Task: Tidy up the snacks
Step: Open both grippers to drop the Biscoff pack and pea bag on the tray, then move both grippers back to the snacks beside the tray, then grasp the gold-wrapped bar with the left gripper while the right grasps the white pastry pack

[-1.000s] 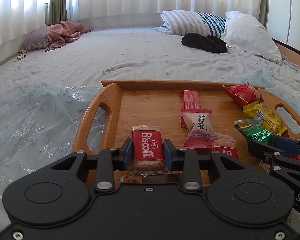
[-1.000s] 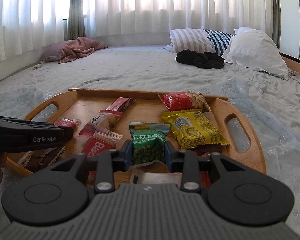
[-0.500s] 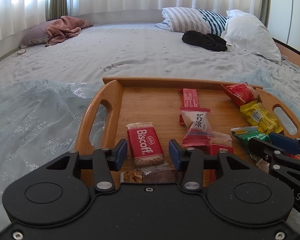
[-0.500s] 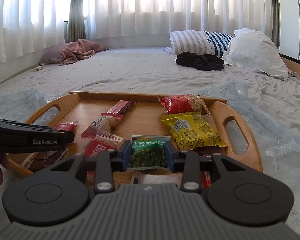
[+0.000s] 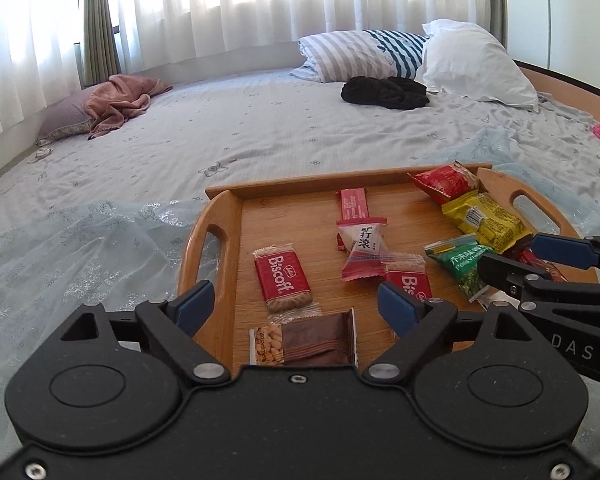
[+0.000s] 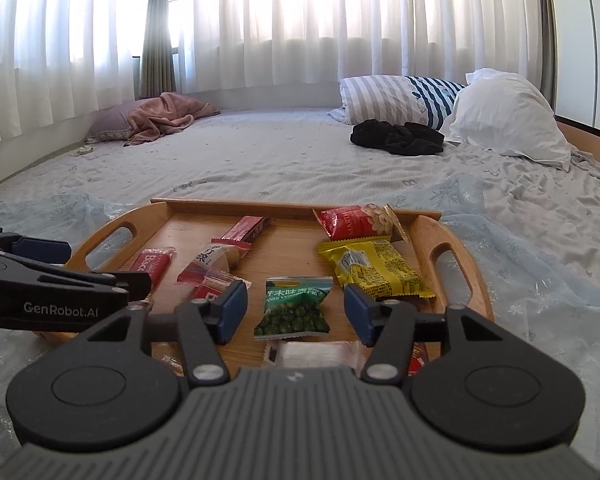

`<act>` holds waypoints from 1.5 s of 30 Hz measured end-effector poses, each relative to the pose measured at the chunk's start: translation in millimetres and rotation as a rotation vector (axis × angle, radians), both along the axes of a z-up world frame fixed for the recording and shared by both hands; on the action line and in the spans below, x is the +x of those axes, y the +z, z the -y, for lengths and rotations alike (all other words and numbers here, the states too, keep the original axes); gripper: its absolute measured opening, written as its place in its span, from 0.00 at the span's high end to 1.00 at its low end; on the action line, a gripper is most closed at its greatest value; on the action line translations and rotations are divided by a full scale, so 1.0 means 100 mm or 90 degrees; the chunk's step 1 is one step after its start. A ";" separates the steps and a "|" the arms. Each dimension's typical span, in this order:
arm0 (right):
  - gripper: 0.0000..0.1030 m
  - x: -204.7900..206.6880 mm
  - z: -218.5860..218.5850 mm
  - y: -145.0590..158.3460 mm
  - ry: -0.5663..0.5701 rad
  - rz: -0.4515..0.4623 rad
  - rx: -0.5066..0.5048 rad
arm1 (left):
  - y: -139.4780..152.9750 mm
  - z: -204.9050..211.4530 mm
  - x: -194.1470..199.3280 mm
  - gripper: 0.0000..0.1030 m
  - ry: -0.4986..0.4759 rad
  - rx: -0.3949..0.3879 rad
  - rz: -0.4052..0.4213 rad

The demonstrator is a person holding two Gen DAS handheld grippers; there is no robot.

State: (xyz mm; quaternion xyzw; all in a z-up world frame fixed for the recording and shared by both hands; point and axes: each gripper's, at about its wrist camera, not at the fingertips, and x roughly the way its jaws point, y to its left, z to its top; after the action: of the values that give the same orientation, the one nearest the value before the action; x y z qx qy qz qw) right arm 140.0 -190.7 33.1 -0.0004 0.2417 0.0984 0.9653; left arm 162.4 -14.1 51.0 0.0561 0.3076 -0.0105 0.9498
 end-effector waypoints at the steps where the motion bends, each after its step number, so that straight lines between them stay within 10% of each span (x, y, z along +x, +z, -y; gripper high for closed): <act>1: 0.29 -0.03 0.02 0.01 0.001 0.002 0.002 | 0.01 0.01 -0.05 0.12 -0.005 0.001 0.002; 23: 0.19 -0.68 0.40 -0.11 0.040 0.006 -0.011 | -0.13 0.25 -0.80 0.08 -0.059 -0.054 -0.083; 32: 0.21 -0.80 0.55 -0.23 0.035 0.013 -0.021 | -0.26 0.44 -0.84 0.28 -0.086 -0.083 -0.124; 39: 0.21 -0.83 0.62 -0.25 0.044 0.007 -0.002 | -0.30 0.57 -0.83 0.64 -0.106 -0.085 -0.118; 45: 0.21 -0.85 0.55 -0.25 0.063 0.005 -0.010 | -0.23 0.48 -0.84 0.68 -0.105 -0.112 -0.104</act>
State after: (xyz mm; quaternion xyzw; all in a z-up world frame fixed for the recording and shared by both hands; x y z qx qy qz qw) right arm 55.2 -245.2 7.9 -0.0205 0.2386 0.1444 0.9601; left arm 77.9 -62.2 27.6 -0.0034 0.3758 -0.1203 0.9189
